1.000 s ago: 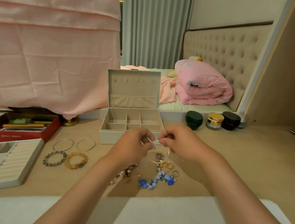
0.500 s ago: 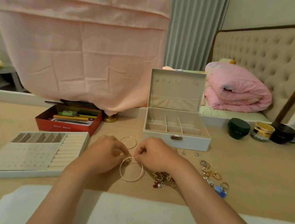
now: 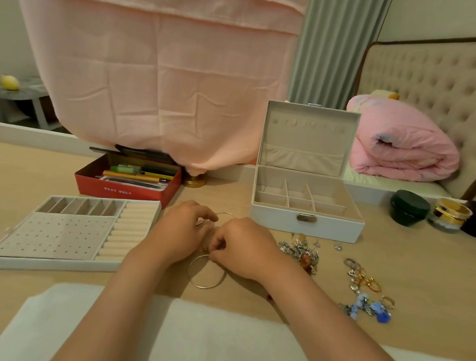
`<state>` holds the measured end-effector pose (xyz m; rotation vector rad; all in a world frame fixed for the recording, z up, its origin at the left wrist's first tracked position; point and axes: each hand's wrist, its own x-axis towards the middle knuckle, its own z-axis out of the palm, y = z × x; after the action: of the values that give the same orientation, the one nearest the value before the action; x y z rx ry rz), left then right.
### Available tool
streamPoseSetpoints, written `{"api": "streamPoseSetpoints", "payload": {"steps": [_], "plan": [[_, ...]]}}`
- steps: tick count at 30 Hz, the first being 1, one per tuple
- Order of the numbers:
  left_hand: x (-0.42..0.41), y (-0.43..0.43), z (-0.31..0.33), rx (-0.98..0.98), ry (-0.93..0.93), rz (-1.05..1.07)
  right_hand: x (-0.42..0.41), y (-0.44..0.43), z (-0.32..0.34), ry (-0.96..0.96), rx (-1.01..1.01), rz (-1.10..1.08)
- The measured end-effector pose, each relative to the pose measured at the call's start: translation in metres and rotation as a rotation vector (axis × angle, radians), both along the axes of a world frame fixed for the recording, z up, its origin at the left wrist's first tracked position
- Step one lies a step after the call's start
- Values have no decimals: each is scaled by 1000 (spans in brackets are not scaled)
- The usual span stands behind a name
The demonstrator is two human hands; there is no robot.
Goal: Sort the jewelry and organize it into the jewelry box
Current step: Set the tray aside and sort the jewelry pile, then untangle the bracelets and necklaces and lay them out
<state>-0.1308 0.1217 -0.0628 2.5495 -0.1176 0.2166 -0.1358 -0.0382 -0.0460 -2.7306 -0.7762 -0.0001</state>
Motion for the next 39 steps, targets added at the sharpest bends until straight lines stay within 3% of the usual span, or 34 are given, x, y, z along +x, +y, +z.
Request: {"api": "streamPoseSetpoints", "payload": {"steps": [5,11,18,27,35,39], "plan": [[-11,-12,7,-41,0,-7,-4,-21,12,49,79,10],[-29,-52,16,-8,-62,-152,0,-124,46,44,141,-190],[-23,-137,19,64,-88,-372,7,-226,41,226,48,-365],[1,-225,19,178,-17,-532,7,-253,25,490,114,-353],[13,-236,8,108,54,-490,7,-265,14,472,189,-410],[14,-225,1,49,59,-483,13,-268,8,329,230,-505]]}}
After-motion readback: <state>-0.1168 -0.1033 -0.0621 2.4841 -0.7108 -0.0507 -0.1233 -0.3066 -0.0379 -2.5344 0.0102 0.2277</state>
